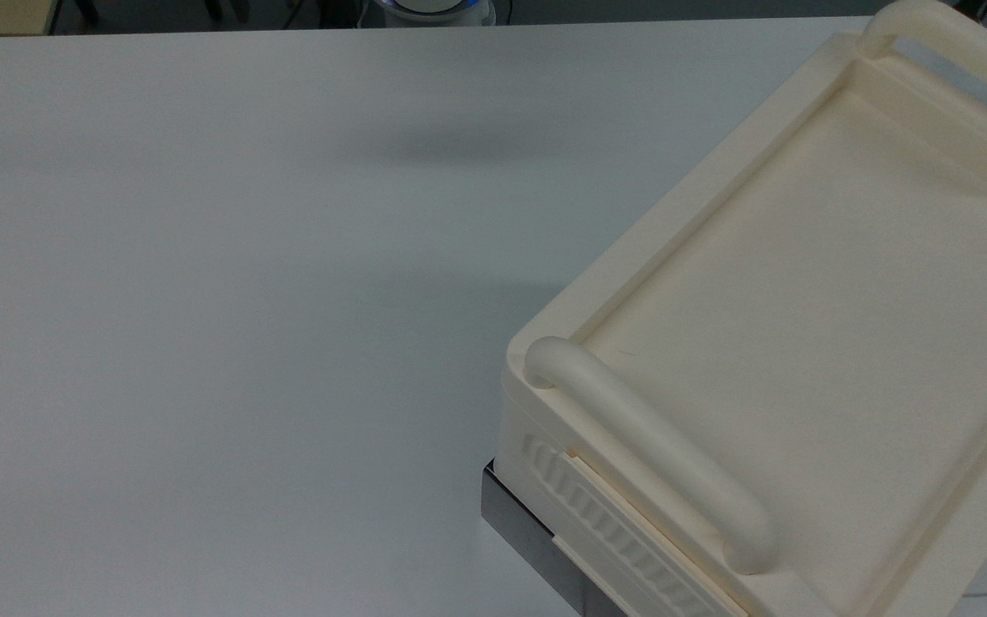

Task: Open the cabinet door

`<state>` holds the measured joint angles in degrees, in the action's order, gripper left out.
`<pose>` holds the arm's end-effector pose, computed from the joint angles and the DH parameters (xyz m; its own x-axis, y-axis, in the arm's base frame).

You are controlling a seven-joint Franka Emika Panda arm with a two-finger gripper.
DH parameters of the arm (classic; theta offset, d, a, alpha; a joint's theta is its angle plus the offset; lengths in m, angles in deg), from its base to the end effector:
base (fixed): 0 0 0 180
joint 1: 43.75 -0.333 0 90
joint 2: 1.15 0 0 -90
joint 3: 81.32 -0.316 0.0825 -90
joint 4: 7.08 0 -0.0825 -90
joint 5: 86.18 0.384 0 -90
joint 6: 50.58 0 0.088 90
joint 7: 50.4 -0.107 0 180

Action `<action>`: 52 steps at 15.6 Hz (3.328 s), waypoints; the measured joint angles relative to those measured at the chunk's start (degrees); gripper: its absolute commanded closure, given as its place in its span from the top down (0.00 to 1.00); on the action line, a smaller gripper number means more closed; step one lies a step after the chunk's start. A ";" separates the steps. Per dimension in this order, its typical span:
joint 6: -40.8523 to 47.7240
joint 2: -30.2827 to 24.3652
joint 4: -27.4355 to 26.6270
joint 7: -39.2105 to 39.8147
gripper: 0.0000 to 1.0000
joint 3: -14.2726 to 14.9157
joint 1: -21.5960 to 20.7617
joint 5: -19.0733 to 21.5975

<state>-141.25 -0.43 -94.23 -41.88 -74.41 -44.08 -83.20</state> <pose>0.5572 -0.0583 0.6423 0.9979 0.0333 0.0559 0.0357 -0.9985 -0.0426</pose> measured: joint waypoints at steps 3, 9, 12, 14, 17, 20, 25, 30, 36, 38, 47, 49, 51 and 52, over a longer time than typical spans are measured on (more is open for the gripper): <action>0.00 0.00 -0.01 0.00 1.00 0.00 0.00 0.00; 0.00 0.00 -0.01 0.00 1.00 0.00 0.00 0.00; 0.00 0.00 -0.01 0.00 1.00 0.00 0.00 0.00; 0.00 0.00 -0.01 0.00 1.00 0.00 0.00 0.00; 0.00 0.00 -0.01 0.03 1.00 0.00 0.00 0.00; 0.00 0.00 -0.02 0.08 1.00 -0.01 0.00 0.00; -0.47 0.16 -0.15 5.82 1.00 -0.24 -0.03 0.00; -4.02 0.30 -0.24 16.05 1.00 -2.97 -0.10 0.01; -5.28 0.23 0.86 16.88 0.94 -9.24 -0.37 1.59; -5.58 0.19 1.92 16.88 0.74 -11.08 -0.50 2.80; -20.04 2.36 2.71 14.92 0.31 -16.10 -3.71 9.29; -22.51 3.41 2.70 14.88 0.31 -16.58 -4.57 9.29; -23.67 4.05 2.71 14.88 0.31 -17.53 -4.64 9.29; -24.21 4.28 2.71 14.88 0.31 -17.97 -4.70 9.29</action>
<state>-165.46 3.85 -91.53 -27.00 -92.39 -48.77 -73.91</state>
